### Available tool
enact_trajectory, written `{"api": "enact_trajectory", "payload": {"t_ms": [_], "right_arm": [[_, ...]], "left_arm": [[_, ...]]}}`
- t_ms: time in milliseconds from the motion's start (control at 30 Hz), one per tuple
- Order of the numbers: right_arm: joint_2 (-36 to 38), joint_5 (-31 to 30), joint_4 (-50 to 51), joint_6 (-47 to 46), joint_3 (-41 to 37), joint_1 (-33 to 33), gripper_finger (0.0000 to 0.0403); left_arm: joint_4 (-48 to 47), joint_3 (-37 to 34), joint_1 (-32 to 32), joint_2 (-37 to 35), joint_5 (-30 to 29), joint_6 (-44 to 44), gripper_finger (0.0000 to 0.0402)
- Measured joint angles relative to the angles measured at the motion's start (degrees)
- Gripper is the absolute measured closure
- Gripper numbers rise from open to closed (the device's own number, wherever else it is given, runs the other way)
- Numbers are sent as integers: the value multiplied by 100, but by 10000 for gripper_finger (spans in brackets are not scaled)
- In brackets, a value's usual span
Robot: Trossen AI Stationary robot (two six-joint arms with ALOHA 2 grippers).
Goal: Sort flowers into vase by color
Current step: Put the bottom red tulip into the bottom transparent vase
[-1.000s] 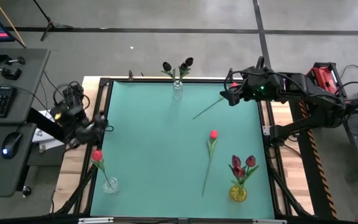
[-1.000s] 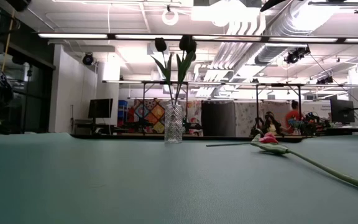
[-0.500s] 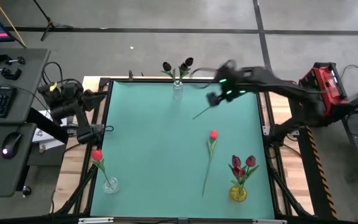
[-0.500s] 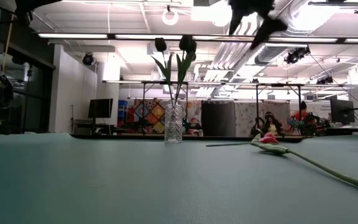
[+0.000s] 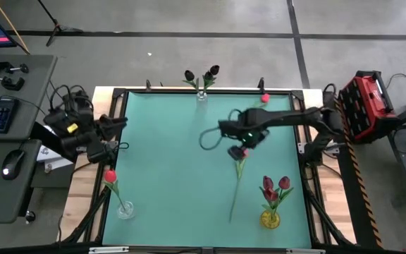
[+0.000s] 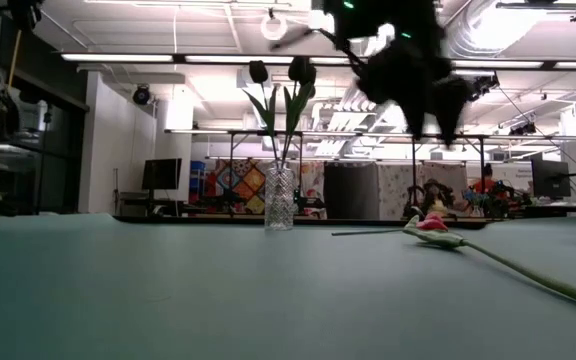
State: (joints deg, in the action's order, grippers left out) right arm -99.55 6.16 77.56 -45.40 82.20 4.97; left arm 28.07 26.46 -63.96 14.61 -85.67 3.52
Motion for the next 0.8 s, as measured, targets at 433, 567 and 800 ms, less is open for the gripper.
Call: {"api": "enact_trajectory", "payload": {"t_ms": [433,567,800], "right_arm": [[1164,173,-3447,-3639,-2717,-723,89],[602,-67,-3527,-3665,-2611,-732,89],[-196,-674,-3552,-3557,-2202,-765,89]], "left_arm": [[745,0,370,75,519,-727,167],[813,0,538,77,706,-661,167],[798,0,700,77,869,-138,167]]}}
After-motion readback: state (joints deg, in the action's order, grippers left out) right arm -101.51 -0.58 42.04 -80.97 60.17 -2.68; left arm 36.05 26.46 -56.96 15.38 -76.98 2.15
